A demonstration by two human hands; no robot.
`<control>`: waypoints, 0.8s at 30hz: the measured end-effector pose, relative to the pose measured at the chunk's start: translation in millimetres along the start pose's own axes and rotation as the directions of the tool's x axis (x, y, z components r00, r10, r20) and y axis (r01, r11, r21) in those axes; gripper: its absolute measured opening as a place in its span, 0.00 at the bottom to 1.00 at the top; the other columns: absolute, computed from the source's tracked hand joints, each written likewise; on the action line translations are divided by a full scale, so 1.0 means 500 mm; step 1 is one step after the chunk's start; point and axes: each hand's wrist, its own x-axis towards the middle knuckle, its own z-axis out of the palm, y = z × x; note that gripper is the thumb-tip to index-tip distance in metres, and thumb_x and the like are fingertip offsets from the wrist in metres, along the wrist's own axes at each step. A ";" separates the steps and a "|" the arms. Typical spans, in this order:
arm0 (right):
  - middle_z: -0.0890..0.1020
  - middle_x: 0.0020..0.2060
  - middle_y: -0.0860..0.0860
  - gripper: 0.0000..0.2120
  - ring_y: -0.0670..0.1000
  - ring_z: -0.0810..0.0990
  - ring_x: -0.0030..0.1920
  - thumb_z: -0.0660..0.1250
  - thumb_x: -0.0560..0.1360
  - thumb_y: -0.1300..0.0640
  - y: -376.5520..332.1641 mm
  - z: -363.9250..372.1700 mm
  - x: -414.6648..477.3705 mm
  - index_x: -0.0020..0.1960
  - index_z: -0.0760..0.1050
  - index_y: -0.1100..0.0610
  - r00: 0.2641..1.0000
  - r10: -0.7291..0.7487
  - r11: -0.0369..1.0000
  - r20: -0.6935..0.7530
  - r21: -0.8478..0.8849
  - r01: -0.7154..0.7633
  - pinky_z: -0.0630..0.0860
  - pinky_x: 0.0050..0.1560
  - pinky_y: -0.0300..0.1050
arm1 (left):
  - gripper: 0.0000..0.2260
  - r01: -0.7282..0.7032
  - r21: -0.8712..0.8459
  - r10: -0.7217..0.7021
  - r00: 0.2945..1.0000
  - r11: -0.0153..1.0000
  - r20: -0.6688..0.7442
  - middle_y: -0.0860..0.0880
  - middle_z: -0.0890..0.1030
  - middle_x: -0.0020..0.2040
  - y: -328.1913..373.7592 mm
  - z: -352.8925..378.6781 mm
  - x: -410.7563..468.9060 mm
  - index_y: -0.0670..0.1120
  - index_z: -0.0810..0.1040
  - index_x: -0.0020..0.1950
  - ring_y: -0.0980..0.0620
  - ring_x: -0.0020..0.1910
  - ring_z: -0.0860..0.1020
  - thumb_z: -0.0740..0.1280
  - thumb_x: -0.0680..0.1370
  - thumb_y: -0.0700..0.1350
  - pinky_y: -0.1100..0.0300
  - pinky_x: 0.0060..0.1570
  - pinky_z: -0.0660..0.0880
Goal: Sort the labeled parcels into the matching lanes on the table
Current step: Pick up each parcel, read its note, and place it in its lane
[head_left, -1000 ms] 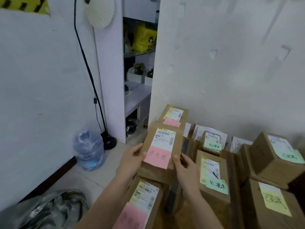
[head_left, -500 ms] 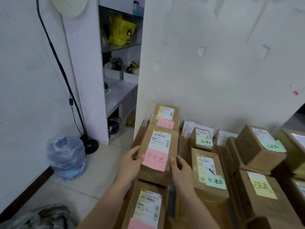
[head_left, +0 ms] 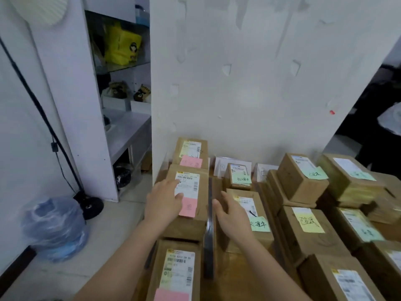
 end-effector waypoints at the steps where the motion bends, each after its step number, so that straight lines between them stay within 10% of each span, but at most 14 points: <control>1: 0.68 0.74 0.47 0.27 0.50 0.67 0.74 0.60 0.81 0.43 0.005 -0.019 0.000 0.77 0.61 0.48 1.000 -0.019 0.999 -0.011 -0.044 0.018 0.67 0.70 0.50 | 0.17 -0.043 0.066 0.043 0.999 0.997 0.003 0.52 0.72 0.68 0.020 -0.003 0.002 0.52 0.70 0.70 0.51 0.66 0.70 0.62 0.81 0.48 0.53 0.63 0.68; 13: 0.66 0.74 0.51 0.28 0.53 0.62 0.75 0.65 0.78 0.46 0.144 -0.306 -0.083 0.76 0.63 0.50 0.982 -0.107 0.858 -0.153 -0.514 0.014 0.63 0.73 0.51 | 0.16 -0.546 0.334 0.536 0.834 0.768 0.130 0.50 0.74 0.65 0.327 0.094 -0.051 0.48 0.72 0.67 0.49 0.65 0.70 0.63 0.79 0.46 0.52 0.60 0.70; 24: 0.69 0.71 0.53 0.26 0.56 0.65 0.72 0.66 0.77 0.46 0.350 -0.588 -0.262 0.73 0.66 0.51 0.975 -0.021 0.756 -0.221 -0.642 -0.129 0.65 0.69 0.53 | 0.16 -0.708 0.319 0.697 0.697 0.631 0.168 0.50 0.76 0.63 0.612 0.225 -0.248 0.50 0.73 0.66 0.48 0.63 0.72 0.64 0.79 0.51 0.53 0.58 0.71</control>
